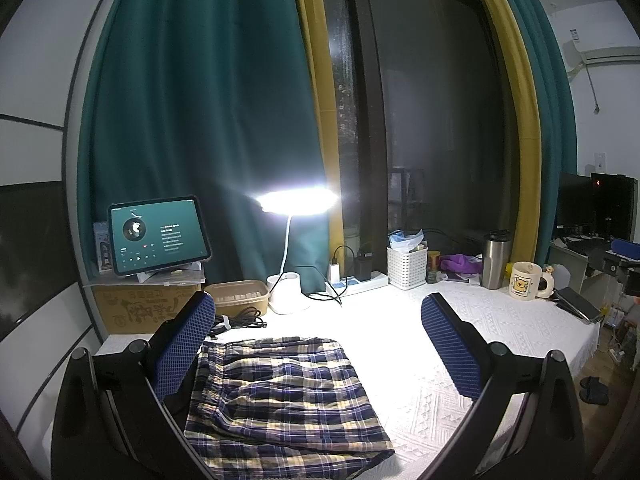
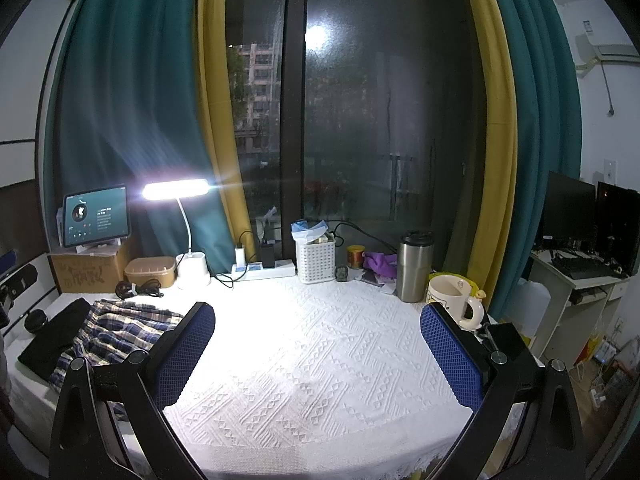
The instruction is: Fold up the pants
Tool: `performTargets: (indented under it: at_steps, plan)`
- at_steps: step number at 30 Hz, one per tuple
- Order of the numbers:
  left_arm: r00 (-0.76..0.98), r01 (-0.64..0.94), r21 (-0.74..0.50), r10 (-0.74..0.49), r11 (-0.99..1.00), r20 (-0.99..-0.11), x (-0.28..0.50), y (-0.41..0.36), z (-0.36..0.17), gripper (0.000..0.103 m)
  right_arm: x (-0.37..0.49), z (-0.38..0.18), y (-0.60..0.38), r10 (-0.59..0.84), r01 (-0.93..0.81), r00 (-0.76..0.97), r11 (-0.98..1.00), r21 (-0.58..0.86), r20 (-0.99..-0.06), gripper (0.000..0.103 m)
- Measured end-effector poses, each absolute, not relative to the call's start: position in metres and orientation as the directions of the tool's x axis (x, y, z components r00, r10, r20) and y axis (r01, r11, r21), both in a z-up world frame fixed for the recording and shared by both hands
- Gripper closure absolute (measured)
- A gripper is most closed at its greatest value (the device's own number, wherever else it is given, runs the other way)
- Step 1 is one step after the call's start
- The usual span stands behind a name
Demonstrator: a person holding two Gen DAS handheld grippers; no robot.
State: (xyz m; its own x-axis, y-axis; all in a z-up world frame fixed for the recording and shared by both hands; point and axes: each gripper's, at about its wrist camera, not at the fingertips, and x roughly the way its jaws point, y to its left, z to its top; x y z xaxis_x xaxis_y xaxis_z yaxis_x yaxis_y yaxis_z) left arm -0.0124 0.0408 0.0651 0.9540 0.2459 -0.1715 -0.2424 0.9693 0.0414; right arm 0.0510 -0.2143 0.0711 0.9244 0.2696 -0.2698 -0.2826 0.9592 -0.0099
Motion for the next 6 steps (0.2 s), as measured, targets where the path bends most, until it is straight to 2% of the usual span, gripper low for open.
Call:
performTargets:
  at_steps: [6]
  plan:
    - [0.959, -0.231, 0.034, 0.234, 0.972, -0.159, -0.0127, 0.0414, 0.0641, 0.001, 0.0491, 0.0665, -0.214, 0.27, -0.284, 0.923, 0.959, -0.012, -0.274, 0.0]
